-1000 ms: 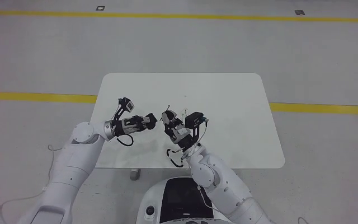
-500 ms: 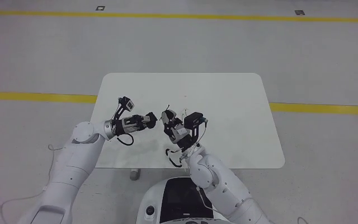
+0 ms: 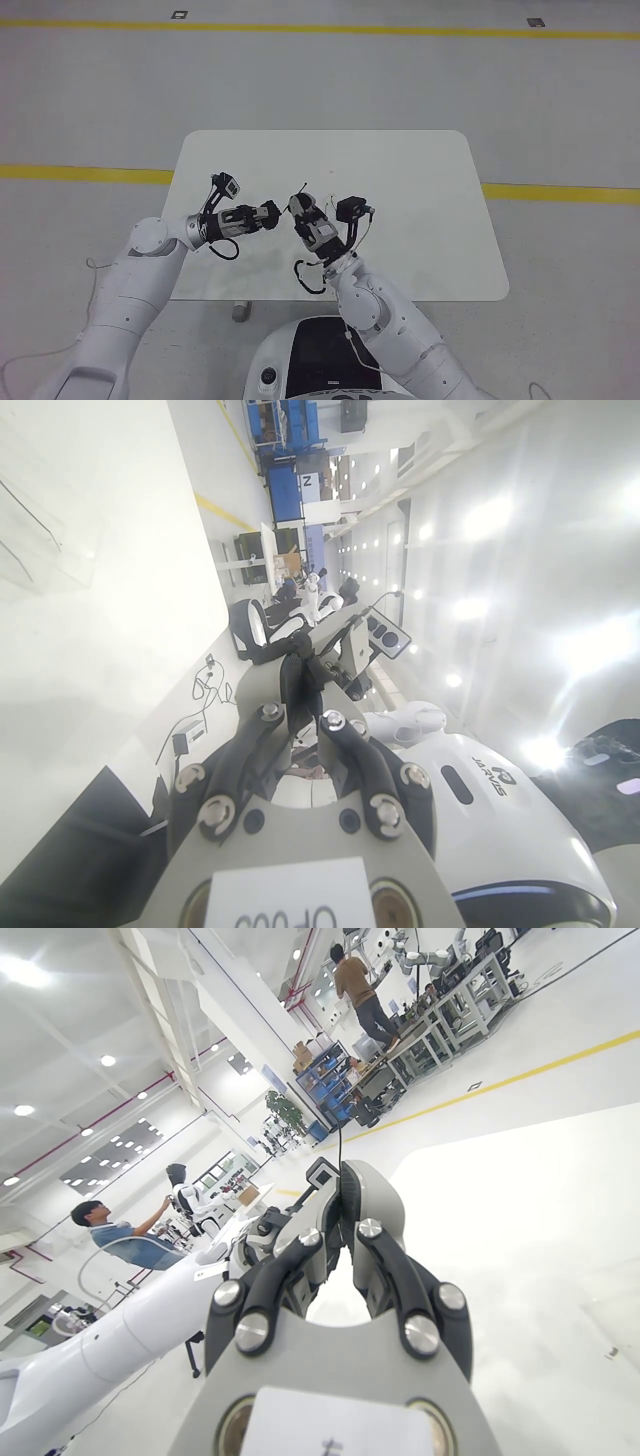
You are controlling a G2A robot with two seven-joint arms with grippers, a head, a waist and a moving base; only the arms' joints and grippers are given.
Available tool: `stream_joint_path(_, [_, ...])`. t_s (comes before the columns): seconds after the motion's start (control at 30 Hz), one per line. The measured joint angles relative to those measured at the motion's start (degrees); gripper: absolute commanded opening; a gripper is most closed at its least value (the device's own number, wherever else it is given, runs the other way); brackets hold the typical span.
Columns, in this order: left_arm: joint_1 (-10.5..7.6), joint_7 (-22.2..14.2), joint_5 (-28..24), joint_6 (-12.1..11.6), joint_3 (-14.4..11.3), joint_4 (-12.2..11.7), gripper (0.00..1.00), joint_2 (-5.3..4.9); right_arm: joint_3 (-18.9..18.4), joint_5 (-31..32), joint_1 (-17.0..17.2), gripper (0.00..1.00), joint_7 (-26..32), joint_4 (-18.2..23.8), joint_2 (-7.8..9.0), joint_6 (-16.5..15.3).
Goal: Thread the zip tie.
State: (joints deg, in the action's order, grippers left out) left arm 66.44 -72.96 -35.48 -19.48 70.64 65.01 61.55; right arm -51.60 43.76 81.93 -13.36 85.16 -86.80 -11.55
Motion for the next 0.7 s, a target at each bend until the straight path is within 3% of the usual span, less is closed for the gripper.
stream_joint_path(0.7, [0.00, 0.0, 0.0, 0.0, 0.0, 0.0, 0.00, 0.00, 0.4, -3.0, -1.2, 0.00, 0.7, -2.0, -0.62, -0.2])
